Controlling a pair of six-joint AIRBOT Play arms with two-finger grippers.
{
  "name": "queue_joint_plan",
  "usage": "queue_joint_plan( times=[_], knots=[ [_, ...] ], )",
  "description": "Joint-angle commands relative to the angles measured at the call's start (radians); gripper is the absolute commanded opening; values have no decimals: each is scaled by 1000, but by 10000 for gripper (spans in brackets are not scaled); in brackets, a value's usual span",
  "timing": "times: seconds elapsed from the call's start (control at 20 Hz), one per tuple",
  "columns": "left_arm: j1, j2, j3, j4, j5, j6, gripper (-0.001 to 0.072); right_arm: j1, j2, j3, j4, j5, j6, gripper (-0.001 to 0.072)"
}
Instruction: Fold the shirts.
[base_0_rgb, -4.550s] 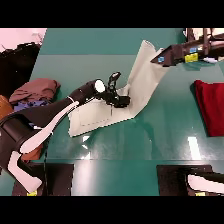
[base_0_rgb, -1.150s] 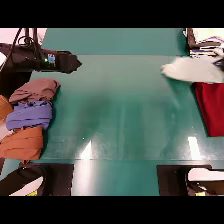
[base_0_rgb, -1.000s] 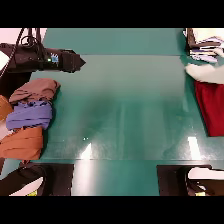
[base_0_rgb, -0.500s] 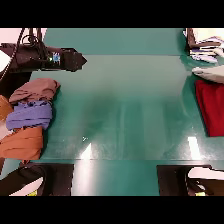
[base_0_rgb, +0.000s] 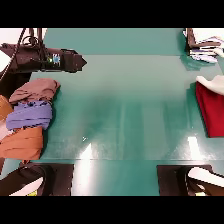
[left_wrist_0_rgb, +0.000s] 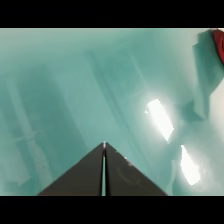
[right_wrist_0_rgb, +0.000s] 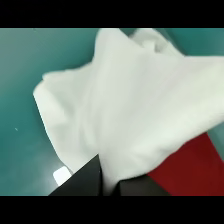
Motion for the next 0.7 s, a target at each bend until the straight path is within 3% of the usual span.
queue_joint_plan(
  times=[0.0,0.05,0.1,0.15,0.2,0.25,0.4,0.65],
  knots=[
    [0,1,0,3,-31,34,24,-48,74,-157,-51,67,12,18],
    [0,1,0,3,-35,34,25,-65,94,-206,-51,80,12,24],
    [0,1,0,3,-39,34,24,-87,112,-250,-51,87,12,146],
    [0,1,0,3,-38,34,24,-112,128,-292,-51,90,12,426],
    [0,1,0,3,-38,37,24,-136,142,-325,-51,92,12,636],
    [0,1,0,3,-38,41,24,-161,157,-353,-49,94,12,676],
    [0,1,0,3,-38,41,24,-165,195,-362,-40,100,12,675],
    [0,1,0,-2,-38,40,25,106,257,-306,74,77,11,672]
  ],
)
